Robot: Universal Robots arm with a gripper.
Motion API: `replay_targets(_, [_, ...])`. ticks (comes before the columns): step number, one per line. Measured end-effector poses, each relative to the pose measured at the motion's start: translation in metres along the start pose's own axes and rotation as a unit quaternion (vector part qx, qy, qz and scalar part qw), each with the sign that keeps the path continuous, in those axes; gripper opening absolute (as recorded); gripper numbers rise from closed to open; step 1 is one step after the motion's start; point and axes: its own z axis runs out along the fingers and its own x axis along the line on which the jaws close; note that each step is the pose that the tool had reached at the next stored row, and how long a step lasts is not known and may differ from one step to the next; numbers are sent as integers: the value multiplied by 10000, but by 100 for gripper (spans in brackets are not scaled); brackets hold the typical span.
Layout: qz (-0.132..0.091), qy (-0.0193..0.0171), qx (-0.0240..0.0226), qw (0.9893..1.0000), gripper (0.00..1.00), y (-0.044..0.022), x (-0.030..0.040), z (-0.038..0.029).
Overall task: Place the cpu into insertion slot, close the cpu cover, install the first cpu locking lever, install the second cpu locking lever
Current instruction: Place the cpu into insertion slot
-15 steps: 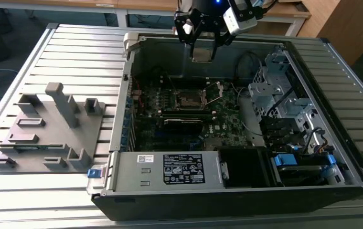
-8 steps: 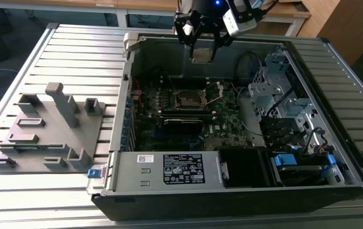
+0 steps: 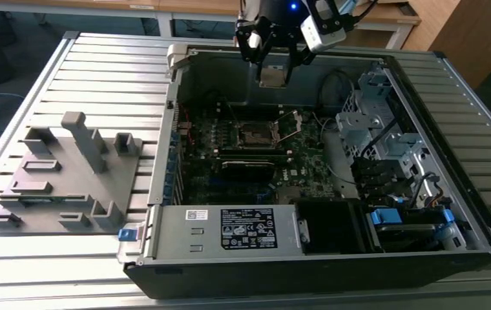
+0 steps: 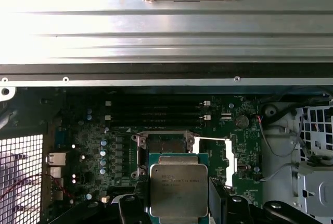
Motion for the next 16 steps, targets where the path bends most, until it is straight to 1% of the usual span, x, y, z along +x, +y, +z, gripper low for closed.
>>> replay_targets(7, [0, -1, -2, 10000, 54, -1, 0, 11])
replay_targets(12, [0, -3, 0, 10000, 54, -5, 0, 50])
replay_targets(16, [-1, -8, -1, 10000, 54, -9, 1, 95])
